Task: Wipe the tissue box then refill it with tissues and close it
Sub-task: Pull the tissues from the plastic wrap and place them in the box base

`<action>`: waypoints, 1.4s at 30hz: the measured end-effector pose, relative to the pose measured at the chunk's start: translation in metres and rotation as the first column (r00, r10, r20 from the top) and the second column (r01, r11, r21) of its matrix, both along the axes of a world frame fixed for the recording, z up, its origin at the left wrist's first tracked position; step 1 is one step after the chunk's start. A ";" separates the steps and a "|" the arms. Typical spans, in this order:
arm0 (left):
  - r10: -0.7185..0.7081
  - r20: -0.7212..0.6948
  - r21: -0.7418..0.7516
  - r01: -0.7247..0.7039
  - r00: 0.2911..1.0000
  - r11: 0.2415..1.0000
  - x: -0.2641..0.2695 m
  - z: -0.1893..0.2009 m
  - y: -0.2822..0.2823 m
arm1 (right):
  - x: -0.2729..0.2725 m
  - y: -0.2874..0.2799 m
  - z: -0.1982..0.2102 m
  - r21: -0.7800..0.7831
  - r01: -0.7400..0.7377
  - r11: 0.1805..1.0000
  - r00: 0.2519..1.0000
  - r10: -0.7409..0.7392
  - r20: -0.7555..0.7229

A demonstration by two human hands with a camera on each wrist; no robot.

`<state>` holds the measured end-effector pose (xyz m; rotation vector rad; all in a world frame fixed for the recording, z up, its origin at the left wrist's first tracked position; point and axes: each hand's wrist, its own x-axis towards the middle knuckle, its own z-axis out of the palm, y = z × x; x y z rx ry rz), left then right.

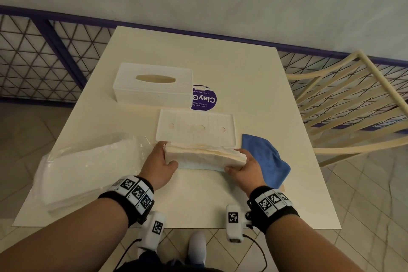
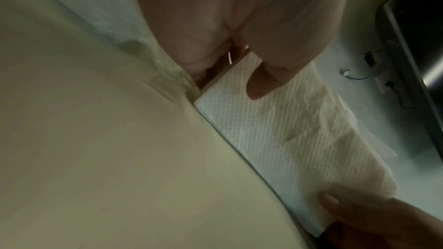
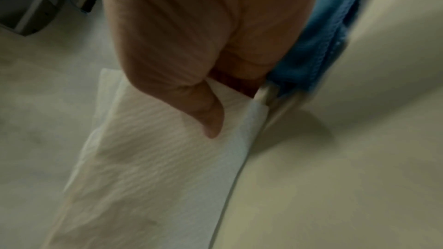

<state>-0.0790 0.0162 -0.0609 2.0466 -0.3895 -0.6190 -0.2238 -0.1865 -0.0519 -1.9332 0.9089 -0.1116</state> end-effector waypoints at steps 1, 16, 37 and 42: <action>-0.014 0.003 0.029 0.014 1.000 0.999 0.000 0.002 -0.001 | 0.000 0.000 0.002 0.000 0.010 1.000 1.000 -0.010 -0.008; 0.115 0.021 0.216 -0.117 0.993 0.970 0.078 0.040 -0.054 | 0.105 -0.035 0.033 0.063 0.139 0.988 0.989 -0.135 -0.064; -0.560 0.133 0.662 0.347 0.818 0.664 0.062 0.028 -0.050 | 0.116 -0.010 0.008 -0.270 -0.302 0.914 0.892 0.171 -0.419; -0.330 0.356 0.434 0.158 0.874 0.887 0.060 0.066 -0.003 | 0.121 0.032 0.030 -0.305 -0.330 0.893 0.930 0.253 -0.265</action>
